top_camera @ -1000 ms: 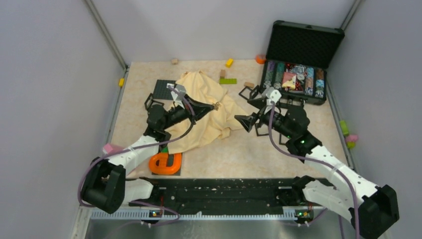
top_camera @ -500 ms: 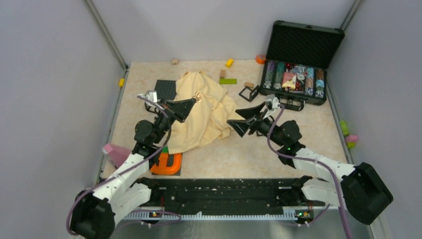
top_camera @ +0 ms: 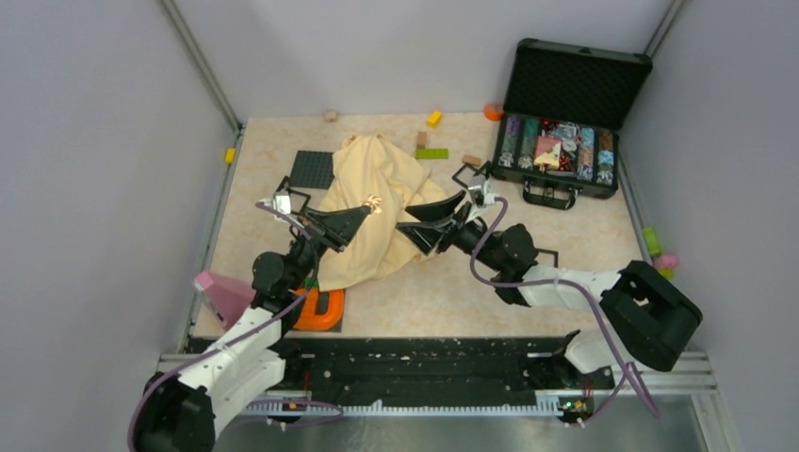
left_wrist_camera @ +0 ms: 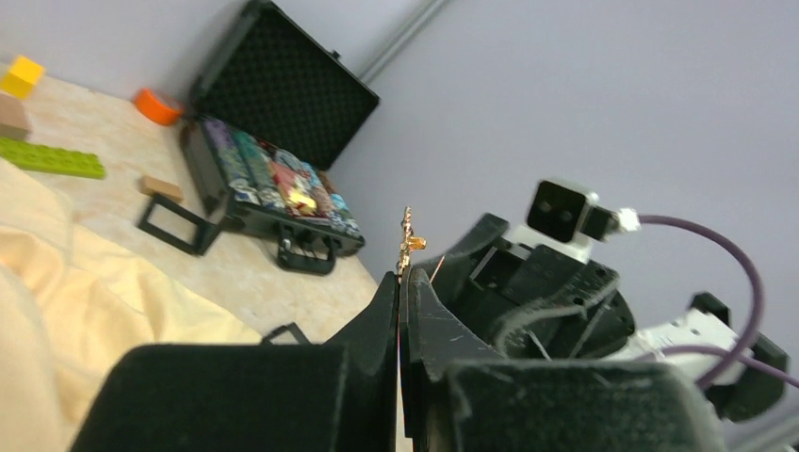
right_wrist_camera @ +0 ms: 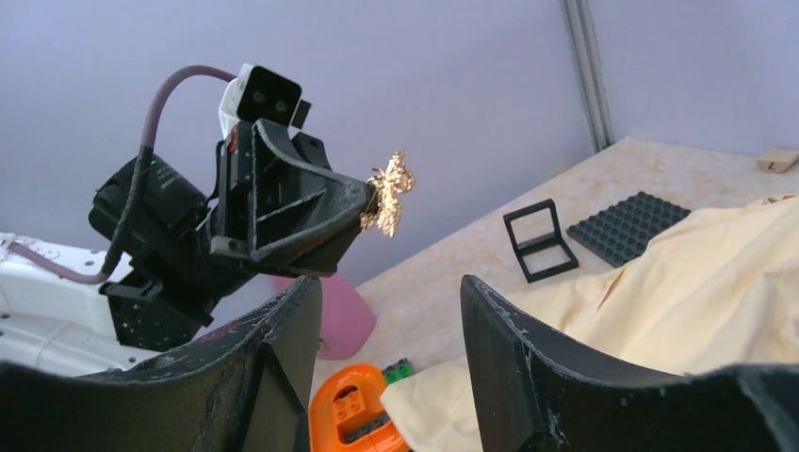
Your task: Remove the brooch from the garment
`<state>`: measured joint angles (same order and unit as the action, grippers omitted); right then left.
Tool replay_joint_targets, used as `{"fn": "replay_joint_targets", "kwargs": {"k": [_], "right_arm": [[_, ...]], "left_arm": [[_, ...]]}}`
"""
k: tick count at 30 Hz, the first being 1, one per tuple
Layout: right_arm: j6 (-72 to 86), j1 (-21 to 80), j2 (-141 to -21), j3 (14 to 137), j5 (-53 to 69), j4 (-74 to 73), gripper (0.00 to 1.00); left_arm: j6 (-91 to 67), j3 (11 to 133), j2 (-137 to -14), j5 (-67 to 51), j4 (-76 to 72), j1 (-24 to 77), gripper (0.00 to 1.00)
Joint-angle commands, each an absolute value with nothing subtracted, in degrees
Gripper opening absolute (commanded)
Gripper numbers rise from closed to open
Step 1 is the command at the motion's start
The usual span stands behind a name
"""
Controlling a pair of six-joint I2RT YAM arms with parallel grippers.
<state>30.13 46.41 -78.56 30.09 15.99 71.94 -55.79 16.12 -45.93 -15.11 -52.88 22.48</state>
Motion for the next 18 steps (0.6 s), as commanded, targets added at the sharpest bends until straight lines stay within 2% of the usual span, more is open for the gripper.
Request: {"fn": "replay_joint_targets", "kwargs": {"k": [1,8,11,13,14,18], "right_arm": [[31.6,47.5,-81.1,34.4,14.3,76.6,0.58],[31.0,47.6,-83.9,36.4,15.2,77.8,0.59],[30.9,47.6,-85.4,37.8,16.7,79.9,0.56],[31.5,47.6,-86.8,38.7,18.3,82.2,0.47],[31.8,47.6,-87.4,39.1,18.8,83.0,0.46],[33.0,47.8,-89.1,40.6,19.8,84.8,0.47]], "left_arm": [[-60.7,15.5,-47.0,-21.8,-64.9,22.7,0.0],[-61.7,16.4,-48.6,-22.2,-66.2,22.8,0.0],[-62.3,17.0,-49.9,-22.4,-66.9,22.8,0.0],[-62.5,17.1,-50.5,-22.4,-67.9,22.8,0.0],[-62.6,17.2,-50.8,-22.3,-68.0,22.8,0.0],[-62.6,17.9,-51.6,-22.6,-68.3,22.8,0.0]]}}
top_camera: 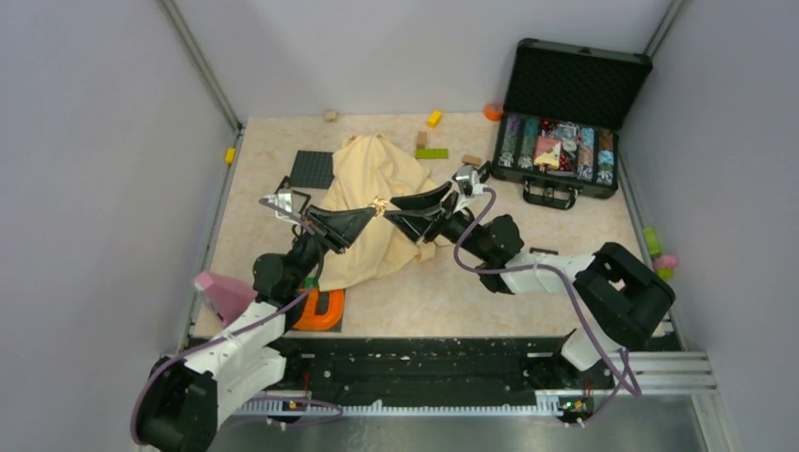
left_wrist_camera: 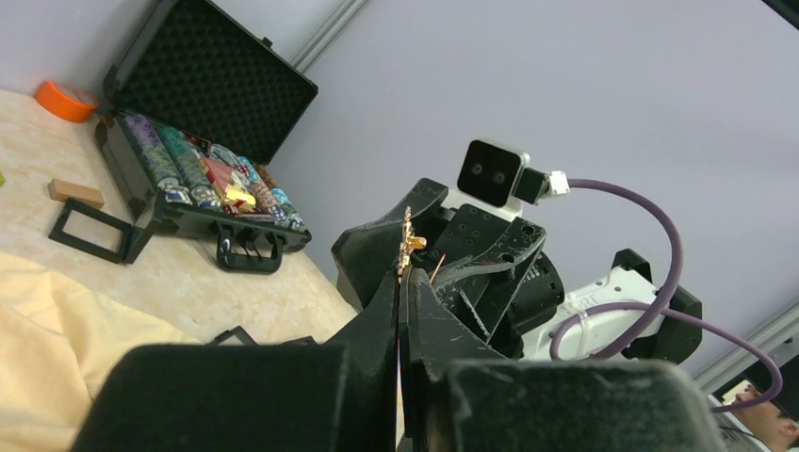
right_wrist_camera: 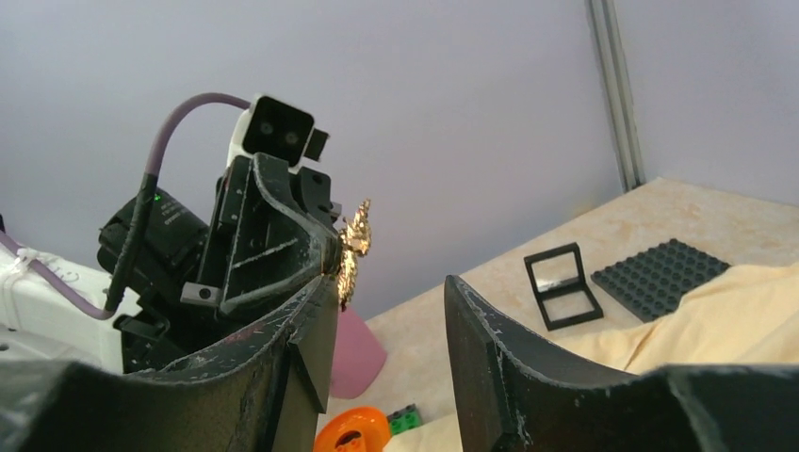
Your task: Remove the brooch from the garment
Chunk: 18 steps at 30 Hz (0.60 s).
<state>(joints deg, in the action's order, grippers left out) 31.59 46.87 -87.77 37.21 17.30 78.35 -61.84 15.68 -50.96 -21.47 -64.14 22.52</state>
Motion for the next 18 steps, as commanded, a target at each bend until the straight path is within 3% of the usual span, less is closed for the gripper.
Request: {"fn": "replay_joint_targets", "kwargs": {"k": [1,18], "right_arm": [[33.2,47.8,-89.3,40.9,20.1,85.0,0.47],[31.0,47.9,-88.6,38.4,25.2,88.4,0.51]], "left_arm": [[-62.6,18.0,-51.8,-22.6,-68.4,22.8,0.0],[-64.8,20.2,-53.7,-22.6,-69.7,22.9,0.0]]}}
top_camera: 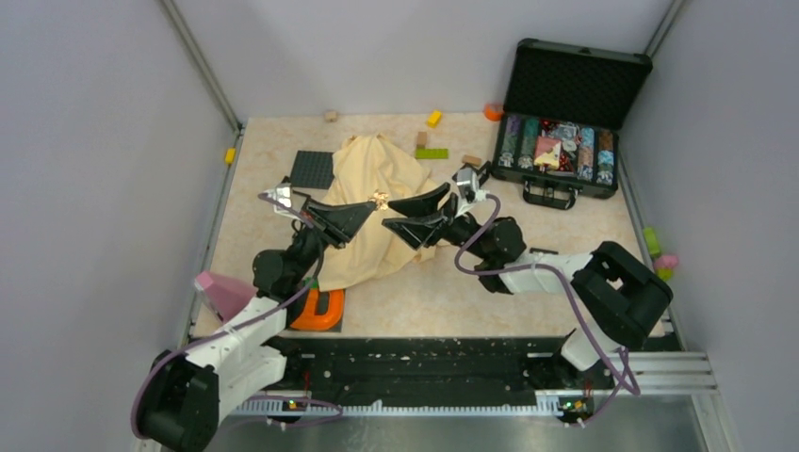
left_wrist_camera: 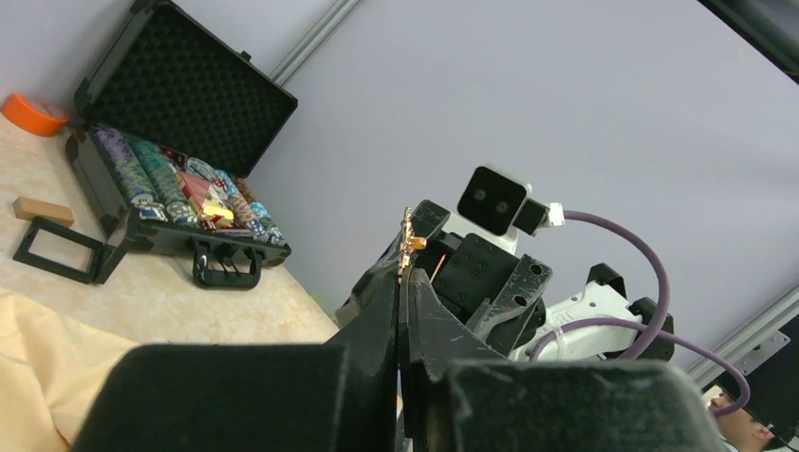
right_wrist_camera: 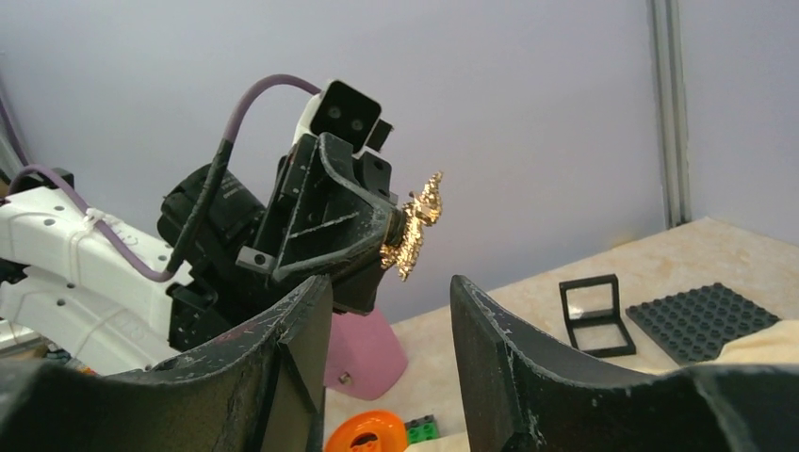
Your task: Remove the brooch from the garment
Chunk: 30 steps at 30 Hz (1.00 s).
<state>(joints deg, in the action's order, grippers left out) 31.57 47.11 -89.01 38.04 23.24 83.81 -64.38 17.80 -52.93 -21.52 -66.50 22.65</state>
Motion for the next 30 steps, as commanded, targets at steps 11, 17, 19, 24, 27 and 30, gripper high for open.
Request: {"fn": "replay_joint_targets", "kwargs": {"k": [11,17,19,24,27,30], "right_arm": [[32.3,48.3,-90.4,42.2,25.0,88.0,0.42],[33.9,48.3,-91.6,42.5,24.1,90.4,0.33],[34.7,48.3,-92.1,42.7,24.1,91.9,0.3],[36.6,48.3,-93.0,42.8,23.2,94.6,0.26],[36.7,48.3,-92.6,42.6,23.4,94.8,0.26],[35.6,48.3,-91.4,42.4,24.3,92.5,0.3]], "left_arm": [[-66.2,19.5,-56.2,-23.9,-74.0,23.2,0.0],[-66.1,19.5,-56.3,-24.6,-74.8,23.5,0.0],[-65.9,19.3,-56.1,-24.7,-75.0,23.5,0.0],[-65.2,19.1,-55.8,-25.1,-75.2,23.6,0.0],[-65.4,18.8,-55.8,-24.9,-75.4,23.6,0.0],[-65.7,18.8,-55.5,-24.6,-75.5,23.6,0.0]]}}
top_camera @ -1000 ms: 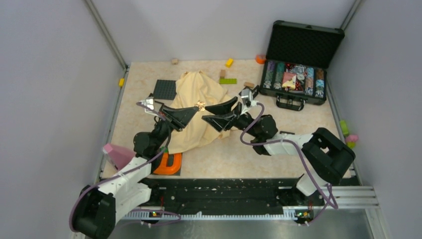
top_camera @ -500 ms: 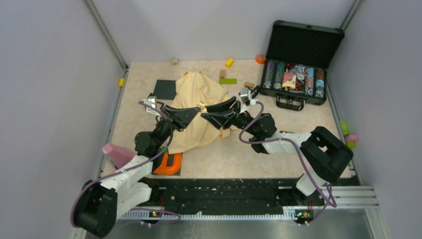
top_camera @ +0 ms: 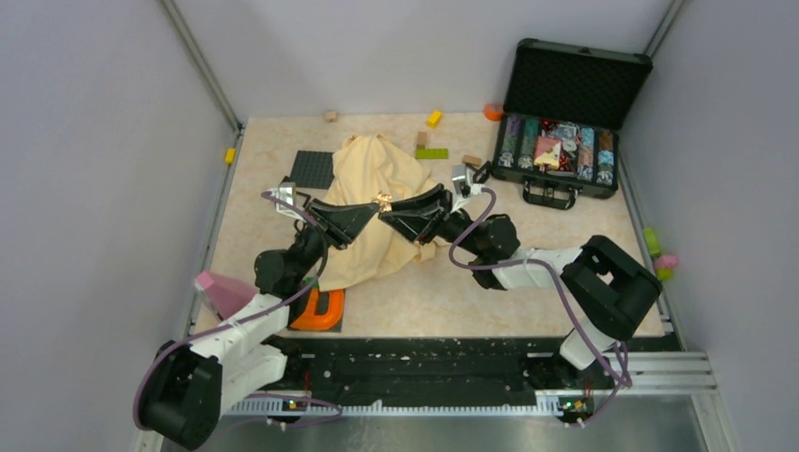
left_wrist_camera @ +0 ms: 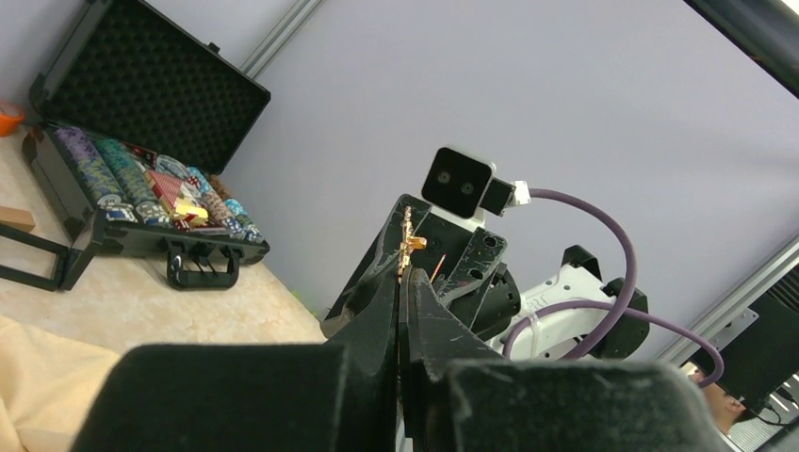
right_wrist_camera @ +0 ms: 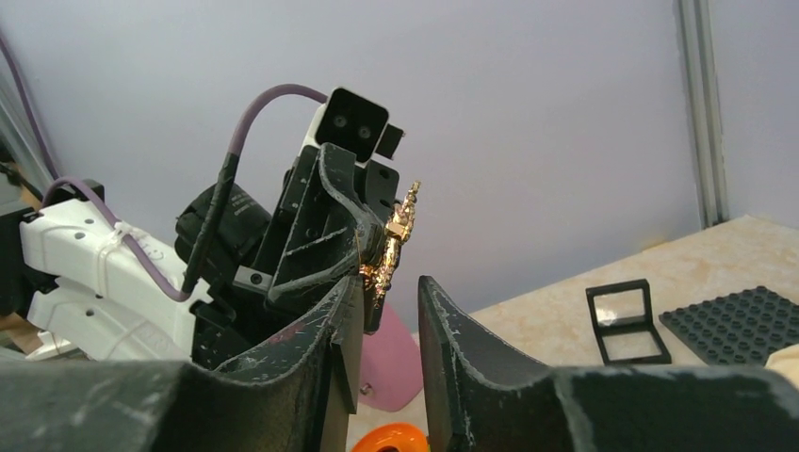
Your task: Remove the brooch from the garment
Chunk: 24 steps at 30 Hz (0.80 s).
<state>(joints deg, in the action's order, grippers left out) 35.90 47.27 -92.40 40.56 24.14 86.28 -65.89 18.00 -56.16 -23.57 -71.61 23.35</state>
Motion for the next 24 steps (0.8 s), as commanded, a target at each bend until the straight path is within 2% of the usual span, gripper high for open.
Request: {"fn": "replay_joint_targets", "kwargs": {"k": [1,24], "right_arm": [[35.2,48.3,-91.1,42.2,24.5,92.4,0.31],[38.4,48.3,-89.3,42.7,24.8,95.6,0.5]], "left_arm": [[-65.9,18.9,-55.5,-24.5,-75.5,23.6,0.0],[-67.6,18.6,-56.0,-23.9,-77.3,23.6,0.0]]}}
